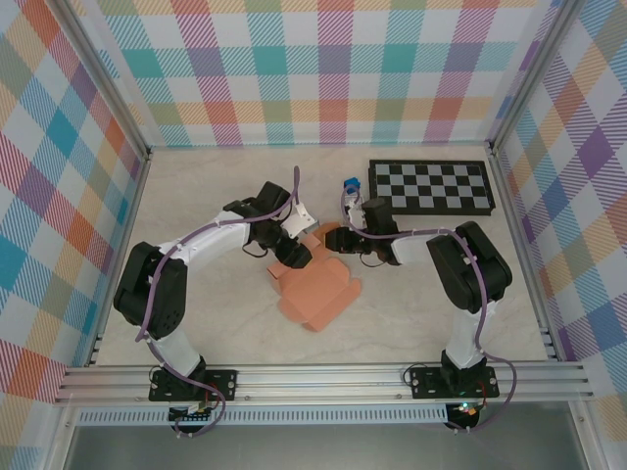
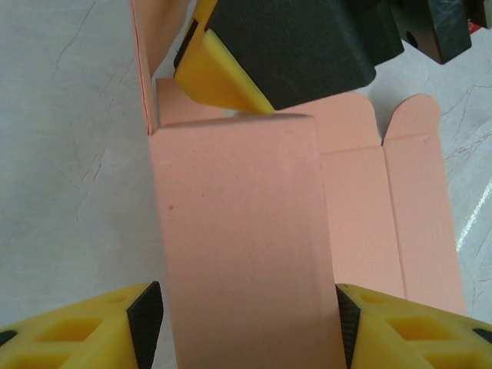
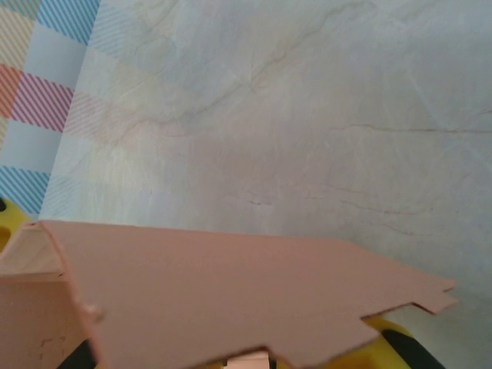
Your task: Fold the paper box
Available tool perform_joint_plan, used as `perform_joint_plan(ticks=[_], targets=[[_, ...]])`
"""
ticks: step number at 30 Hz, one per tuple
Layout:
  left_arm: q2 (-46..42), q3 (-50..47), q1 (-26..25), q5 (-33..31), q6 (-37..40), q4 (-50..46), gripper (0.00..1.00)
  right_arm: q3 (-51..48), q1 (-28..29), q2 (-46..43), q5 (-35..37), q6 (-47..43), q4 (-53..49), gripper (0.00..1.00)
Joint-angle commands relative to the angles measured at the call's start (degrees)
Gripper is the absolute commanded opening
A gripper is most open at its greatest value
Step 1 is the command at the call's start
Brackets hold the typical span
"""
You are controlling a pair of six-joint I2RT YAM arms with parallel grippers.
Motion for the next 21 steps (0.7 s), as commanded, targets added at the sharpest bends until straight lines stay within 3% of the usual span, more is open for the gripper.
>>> perform_joint_plan(ticks=[1, 10, 13, 18, 21], targets=[[-0.2, -1.4, -0.1, 1.2, 1.3, 1.3, 0.58, -0.8, 0.5, -0.3, -4.6, 0.8, 4.7, 0.23], [-0.1, -2.4, -0.1, 2.8, 2.2, 1.5, 0.56, -0.3, 0.6, 0.2, -7.4, 2.1, 5.5, 0.31], [-0.9, -2.3, -0.1, 3.6, 2.0, 0.7, 0.60, -0.5, 0.4, -1.0, -6.1, 0.8, 2.9, 0.32], [-4.1, -2.2, -0.1, 4.5, 2.1, -2.5, 0.70, -1.5, 0.0, -4.4, -1.2, -2.7, -5.6, 0.45], [-6.3, -3.2, -0.2, 5.0, 2.0, -3.0, 0.68, -2.0, 0.0, -4.3, -1.3, -1.2, -6.4, 0.51]])
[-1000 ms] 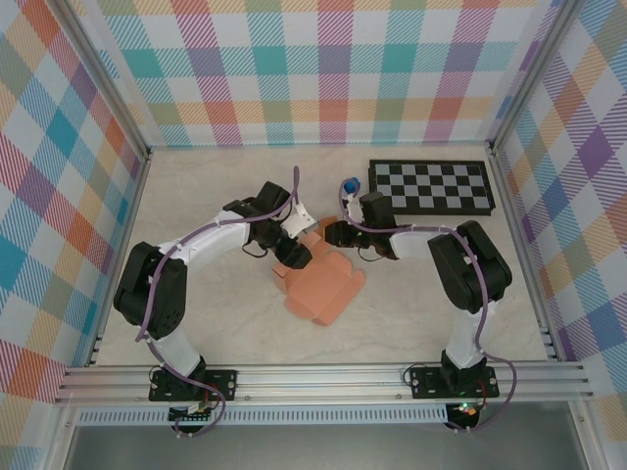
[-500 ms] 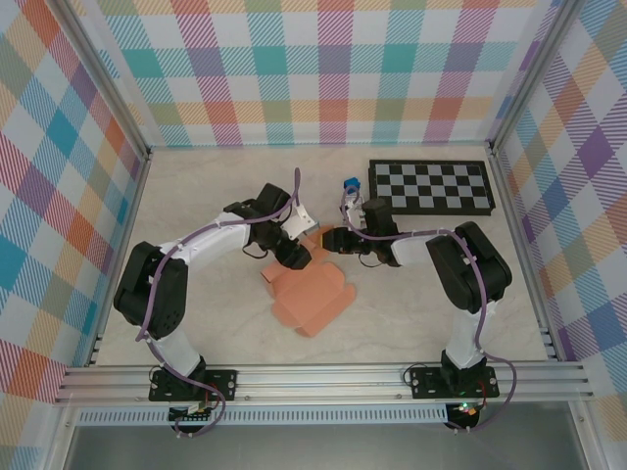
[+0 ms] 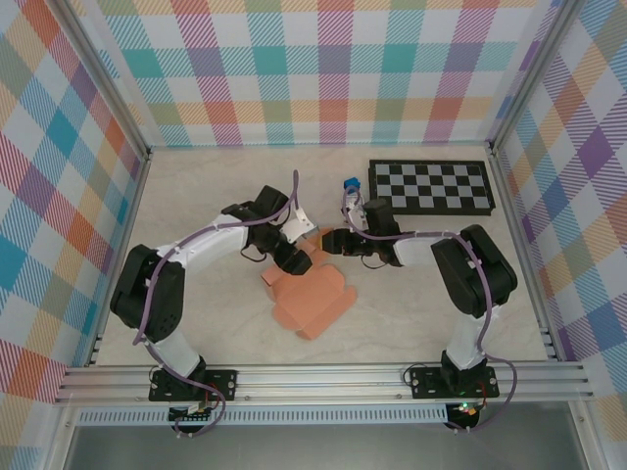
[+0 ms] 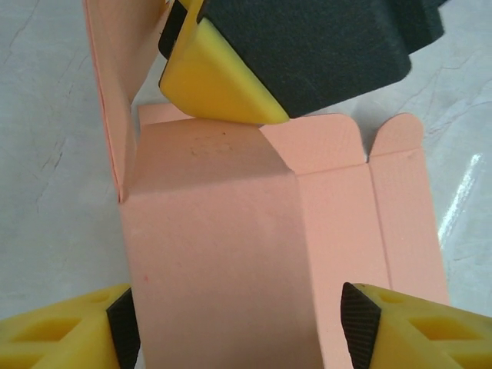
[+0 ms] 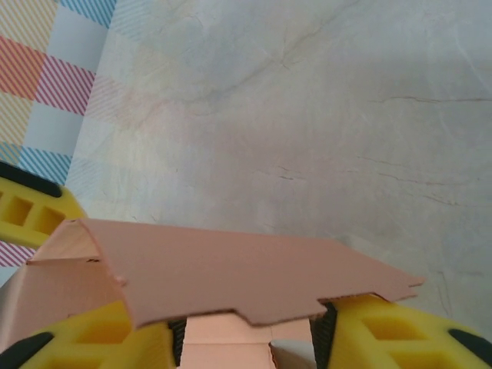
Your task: Fold the paper box
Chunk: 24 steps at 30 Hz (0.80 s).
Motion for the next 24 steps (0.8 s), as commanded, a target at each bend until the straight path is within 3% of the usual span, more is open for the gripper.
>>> perform_joint_plan(ticks=[1, 6, 11, 14, 18, 22, 24], targets=[[-4.3, -1.1, -0.1, 1.8, 0.7, -2.4, 0.67, -0.9, -0.1, -1.2, 0.9, -0.5, -3.7, 0.51], [-6.2, -4.1, -0.3, 0.2, -1.4, -2.4, 0.64, 0.0, 0.0, 1.6, 1.2, 2.0, -2.6, 0.50], [-13.9, -8.9, -0.1, -1.3, -6.8, -0.8, 0.73, 1.4, 0.3, 2.7, 2.2, 2.8, -3.4, 0.47], [-21.0, -12.2, 1.1, -3.6, -14.5, 2.1, 0.76, 1.7, 0.3, 3.1, 1.9, 3.0, -3.6, 0.45], [-32.4, -17.9, 1.8, -9.1, -30.5, 8.1, 0.83, 1.9, 0.4, 3.4, 1.2, 2.7, -3.9, 0.45], [-40.9, -22.8, 2.0, -13.8, -47.0, 6.1, 0.93, 2.3, 0.6, 3.4, 0.7, 4.0, -3.8, 0.48], [-42.0, -24.4, 2.3, -13.6, -53.2, 3.1, 0.87, 2.4, 0.8, 3.6, 0.3, 5.9, -3.2, 0.47]])
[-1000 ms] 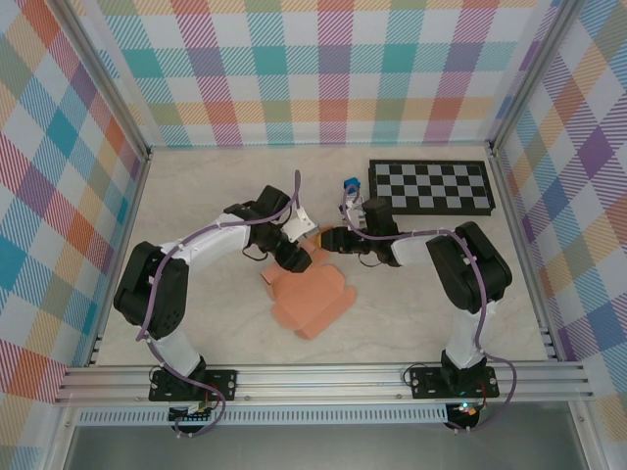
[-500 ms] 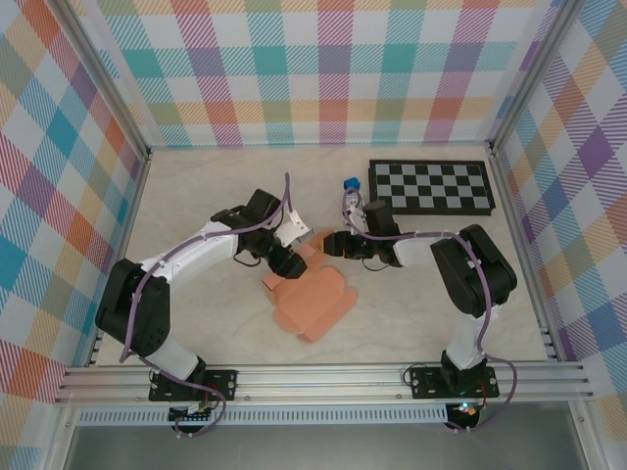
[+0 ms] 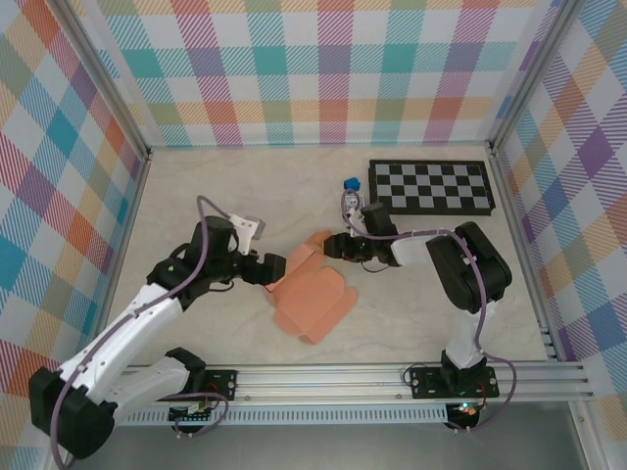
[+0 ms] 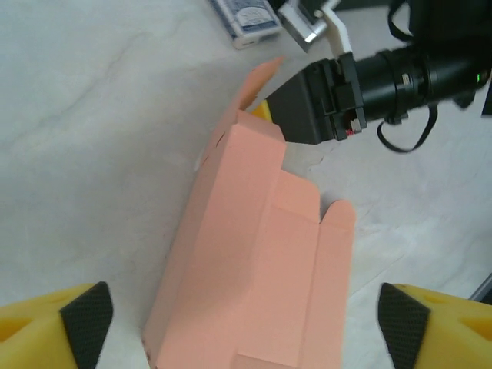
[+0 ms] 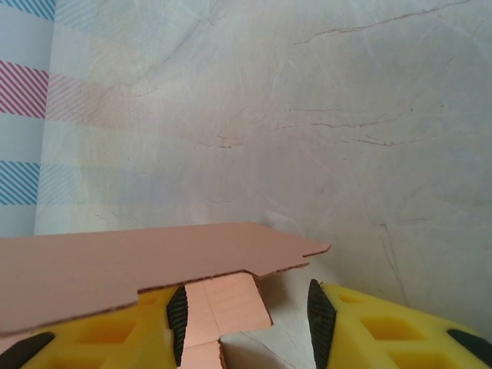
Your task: Fold the paper box
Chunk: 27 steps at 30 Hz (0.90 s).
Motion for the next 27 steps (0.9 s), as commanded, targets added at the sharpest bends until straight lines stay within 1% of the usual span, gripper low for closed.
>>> perform_joint_plan(ticks=[1, 4, 6, 8, 10, 13, 17, 22, 27], targets=[[-0.4, -3.5, 1.0, -1.8, -18.0, -3.8, 0.85, 1.7, 0.7, 1.1, -1.7, 3.3, 0.7, 0.47], [0.0, -6.3, 0.9, 1.2, -24.9, -4.4, 0.85, 2.0, 1.3, 1.5, -1.9, 6.3, 1.5, 0.48], [-0.3, -8.0, 0.9, 2.9, -27.2, -2.8, 0.85, 2.4, 1.7, 2.0, -1.4, 7.3, 1.3, 0.48], [-0.1, -9.0, 0.9, 3.1, -29.4, -1.7, 0.83, 2.7, 1.9, 2.6, -0.7, 7.8, 1.1, 0.50], [1.1, -10.0, 0.9, 5.2, -30.7, 0.5, 0.81, 3.0, 2.0, 3.4, -0.6, 8.6, 1.3, 0.51], [2.1, -10.2, 0.8, 6.1, -31.4, 1.5, 0.81, 3.0, 2.1, 3.7, -0.6, 9.5, 1.8, 0.51], [3.3, -10.2, 0.8, 5.8, -31.5, 2.3, 0.83, 2.9, 2.3, 4.0, -1.2, 10.9, 2.8, 0.48], [8.5, -8.4, 0.8, 5.6, -30.9, 2.0, 0.84, 3.9, 3.1, 4.1, -1.6, 10.3, 2.1, 0.48], [11.3, -6.1, 1.0, 2.5, -30.5, 2.7, 0.82, 4.9, 3.8, 4.3, -1.6, 9.8, 0.9, 0.50]])
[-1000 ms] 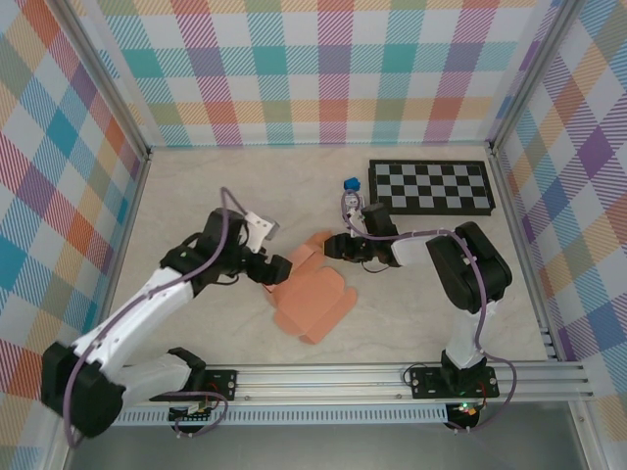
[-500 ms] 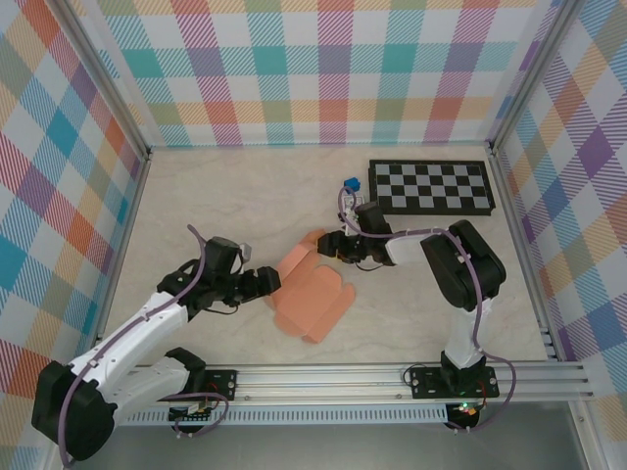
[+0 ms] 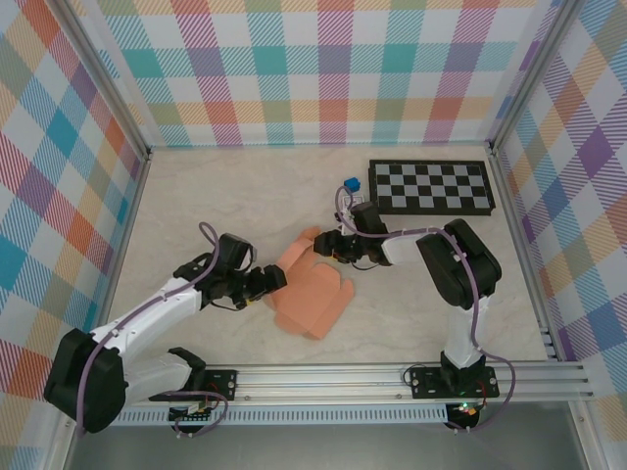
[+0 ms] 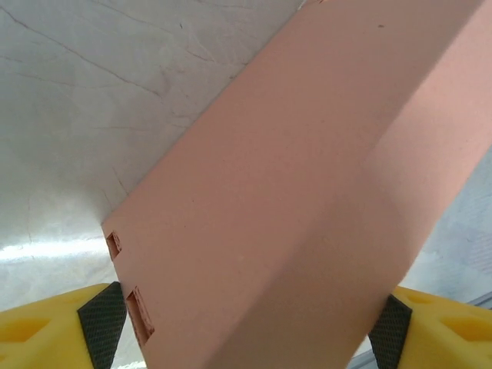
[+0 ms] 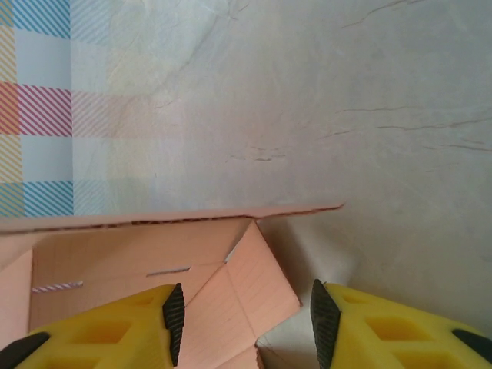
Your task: Fold the paper box
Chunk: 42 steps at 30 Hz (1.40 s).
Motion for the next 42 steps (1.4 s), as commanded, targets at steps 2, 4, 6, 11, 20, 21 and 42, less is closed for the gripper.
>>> perform_joint_plan(ticks=[2, 4, 6, 11, 20, 21, 42], targets=[[0.8, 2.6, 0.9, -2.1, 0.0, 1.1, 0.82, 1.8, 0.8, 1.1, -1.6, 0.8, -0.9, 0.51], [1.2, 2.5, 1.1, -2.3, -0.1, 1.3, 0.81, 2.0, 0.9, 1.6, -2.3, 2.4, 0.6, 0.51], [1.3, 2.4, 1.2, -2.5, 0.2, 1.3, 0.80, 2.4, 0.9, 2.4, -2.9, 3.5, 2.1, 0.51], [1.2, 2.3, 1.4, -3.7, 1.5, 0.6, 0.79, 2.7, 0.7, 3.3, -1.4, 4.0, 4.3, 0.48], [-0.2, 3.3, 1.5, -7.1, 3.9, -0.8, 0.80, -2.5, -2.3, -1.7, 1.1, 2.0, 4.8, 0.48], [-1.1, 3.1, 1.4, -7.2, 4.4, -0.7, 0.82, -2.8, -2.8, -2.6, 1.0, 0.5, 4.1, 0.49], [5.4, 13.1, 1.4, -6.3, 57.8, -1.0, 0.93, 3.5, -9.1, -6.8, -3.9, -13.7, -8.6, 0.53]])
